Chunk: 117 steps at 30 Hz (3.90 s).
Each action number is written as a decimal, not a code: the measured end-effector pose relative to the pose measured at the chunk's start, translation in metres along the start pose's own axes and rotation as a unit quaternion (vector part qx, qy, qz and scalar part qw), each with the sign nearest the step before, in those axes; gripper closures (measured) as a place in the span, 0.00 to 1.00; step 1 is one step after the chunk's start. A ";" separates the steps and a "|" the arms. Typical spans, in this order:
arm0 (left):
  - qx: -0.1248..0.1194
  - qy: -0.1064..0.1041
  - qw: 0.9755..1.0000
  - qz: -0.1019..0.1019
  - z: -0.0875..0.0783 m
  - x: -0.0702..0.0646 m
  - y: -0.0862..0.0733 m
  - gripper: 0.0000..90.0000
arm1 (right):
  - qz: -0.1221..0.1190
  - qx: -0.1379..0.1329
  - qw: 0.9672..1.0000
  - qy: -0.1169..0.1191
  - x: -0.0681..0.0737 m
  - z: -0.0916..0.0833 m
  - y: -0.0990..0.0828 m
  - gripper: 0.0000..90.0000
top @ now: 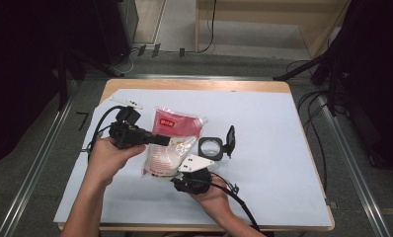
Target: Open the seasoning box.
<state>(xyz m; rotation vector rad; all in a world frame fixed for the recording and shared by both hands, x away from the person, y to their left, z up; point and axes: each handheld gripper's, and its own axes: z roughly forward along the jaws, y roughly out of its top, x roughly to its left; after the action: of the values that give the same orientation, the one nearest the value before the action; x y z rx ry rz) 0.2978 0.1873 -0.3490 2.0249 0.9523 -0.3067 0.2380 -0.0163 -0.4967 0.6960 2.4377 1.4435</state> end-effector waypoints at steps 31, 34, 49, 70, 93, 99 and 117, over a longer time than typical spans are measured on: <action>-0.012 0.017 0.998 0.062 0.037 -0.013 0.005 0.91 | 0.042 0.015 0.996 0.078 0.015 -0.012 0.020 0.65; -0.008 0.018 0.998 0.052 0.039 -0.013 0.006 0.92 | 0.043 0.018 0.996 0.078 0.016 -0.011 0.020 0.65; 0.001 0.018 1.000 0.018 0.045 -0.013 0.007 0.83 | 0.046 0.033 0.995 0.086 0.023 -0.007 0.023 0.61; 0.015 0.016 1.000 0.005 0.049 -0.012 0.007 0.75 | 0.097 0.032 0.989 0.107 0.019 -0.007 0.021 0.68; 0.032 0.029 0.998 -0.051 0.051 -0.018 0.016 0.85 | 0.023 0.042 0.995 0.084 0.035 -0.005 0.032 0.68; 0.027 0.022 0.998 -0.054 0.047 -0.020 0.016 0.78 | 0.033 0.036 0.994 0.099 0.033 -0.007 0.034 0.68; 0.029 0.063 0.997 -0.040 0.036 -0.030 0.017 0.90 | 0.043 0.015 0.992 0.122 0.031 -0.012 0.044 0.68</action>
<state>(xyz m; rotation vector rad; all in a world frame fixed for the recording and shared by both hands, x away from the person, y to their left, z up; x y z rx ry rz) 0.2946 0.1375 -0.3452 2.0824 1.1168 -0.2555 0.2186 0.0077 -0.4509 0.6745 2.6446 1.6143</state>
